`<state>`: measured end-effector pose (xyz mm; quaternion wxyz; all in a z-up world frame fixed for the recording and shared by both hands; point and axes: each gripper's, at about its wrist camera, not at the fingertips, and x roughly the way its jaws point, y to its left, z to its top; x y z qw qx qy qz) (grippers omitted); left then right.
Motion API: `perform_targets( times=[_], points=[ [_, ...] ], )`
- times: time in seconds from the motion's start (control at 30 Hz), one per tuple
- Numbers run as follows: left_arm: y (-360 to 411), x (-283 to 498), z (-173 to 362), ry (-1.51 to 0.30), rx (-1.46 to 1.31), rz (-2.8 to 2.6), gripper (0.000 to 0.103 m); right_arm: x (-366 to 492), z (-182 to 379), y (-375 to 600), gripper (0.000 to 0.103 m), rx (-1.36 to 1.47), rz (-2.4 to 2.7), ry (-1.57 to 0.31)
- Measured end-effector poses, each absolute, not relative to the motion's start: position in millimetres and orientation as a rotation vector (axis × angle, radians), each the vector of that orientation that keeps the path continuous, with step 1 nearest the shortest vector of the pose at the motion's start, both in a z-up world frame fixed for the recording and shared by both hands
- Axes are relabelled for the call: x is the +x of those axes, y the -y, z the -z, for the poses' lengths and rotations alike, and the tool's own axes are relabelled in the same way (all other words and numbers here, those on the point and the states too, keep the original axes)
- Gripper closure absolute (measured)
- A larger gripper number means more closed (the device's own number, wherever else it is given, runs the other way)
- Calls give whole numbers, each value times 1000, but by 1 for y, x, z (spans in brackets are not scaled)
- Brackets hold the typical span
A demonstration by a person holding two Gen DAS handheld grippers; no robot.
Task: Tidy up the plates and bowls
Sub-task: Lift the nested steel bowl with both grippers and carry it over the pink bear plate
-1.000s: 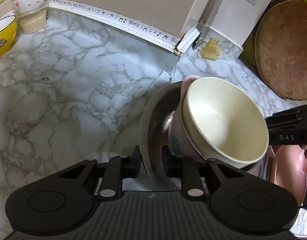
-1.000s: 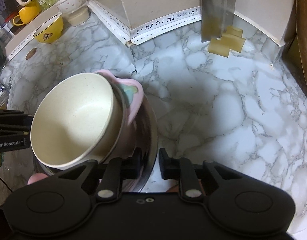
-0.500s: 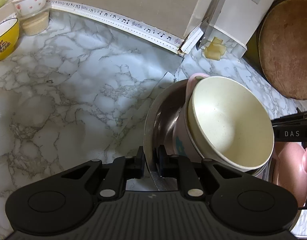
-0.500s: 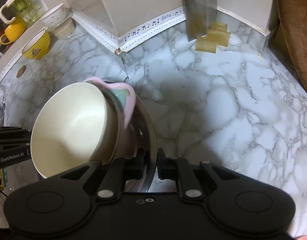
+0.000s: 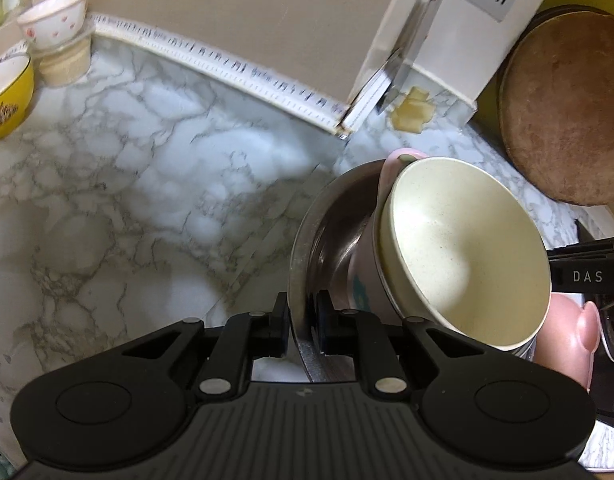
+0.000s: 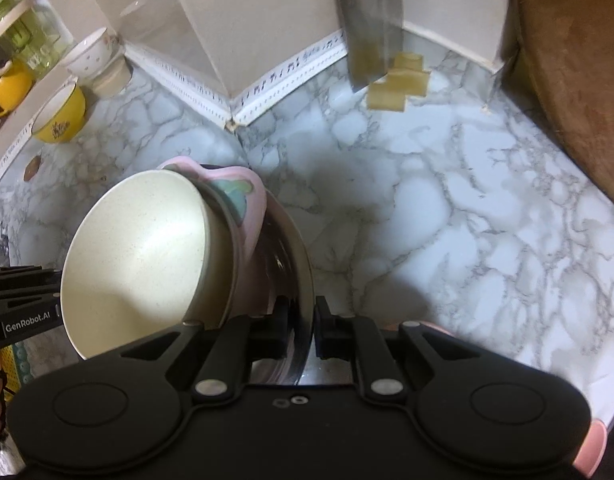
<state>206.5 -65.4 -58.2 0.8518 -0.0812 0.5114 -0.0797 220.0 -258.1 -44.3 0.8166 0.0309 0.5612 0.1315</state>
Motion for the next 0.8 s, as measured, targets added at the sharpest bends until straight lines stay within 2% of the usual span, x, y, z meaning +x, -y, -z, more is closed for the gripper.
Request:
perform_targets(
  times=[0.37,0.8],
  points=[
    [119,204,20,-1041,-73,316,91,180,1,306,90,130,-151,-1140],
    [227,187,37,-1071,75,529,91,103,10,401,90,286,83,-1130]
  ],
)
